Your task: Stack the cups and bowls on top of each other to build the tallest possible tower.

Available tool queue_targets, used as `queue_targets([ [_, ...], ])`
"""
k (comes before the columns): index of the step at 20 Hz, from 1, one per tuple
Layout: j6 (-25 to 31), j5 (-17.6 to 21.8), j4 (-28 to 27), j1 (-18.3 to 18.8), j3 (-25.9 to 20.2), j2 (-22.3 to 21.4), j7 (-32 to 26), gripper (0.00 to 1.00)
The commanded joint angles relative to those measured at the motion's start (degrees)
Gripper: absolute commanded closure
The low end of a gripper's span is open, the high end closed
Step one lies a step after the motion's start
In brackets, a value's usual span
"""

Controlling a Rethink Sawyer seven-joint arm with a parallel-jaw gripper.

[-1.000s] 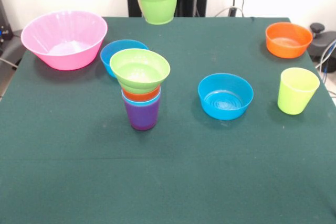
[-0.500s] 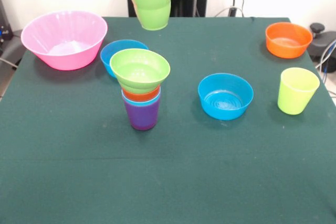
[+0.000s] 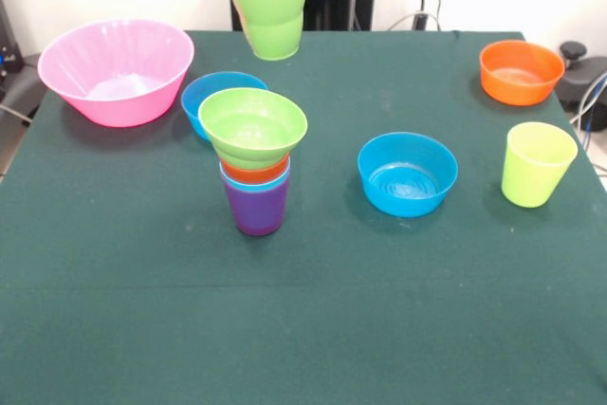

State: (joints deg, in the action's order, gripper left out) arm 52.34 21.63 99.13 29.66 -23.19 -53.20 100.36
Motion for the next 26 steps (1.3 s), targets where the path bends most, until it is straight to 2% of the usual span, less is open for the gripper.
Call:
queue_targets([
  [1, -6.9, 2.1, 5.7, -1.6, 3.2, 3.0, 7.3, 1.00],
  [6, -10.3, 2.8, 5.8, -2.4, 4.8, 5.7, 8.1, 1.00],
  [11, -9.3, 4.0, 5.7, -4.2, 6.9, 5.4, 7.2, 1.00],
  [15, -10.9, 4.1, 7.0, -5.0, 8.6, 4.9, 7.3, 1.00],
  [19, -14.0, 3.0, 8.6, -4.6, 9.2, 5.9, 7.4, 1.00],
  [26, -20.3, 4.1, 9.4, -5.5, 11.5, 8.7, 8.7, 1.00],
])
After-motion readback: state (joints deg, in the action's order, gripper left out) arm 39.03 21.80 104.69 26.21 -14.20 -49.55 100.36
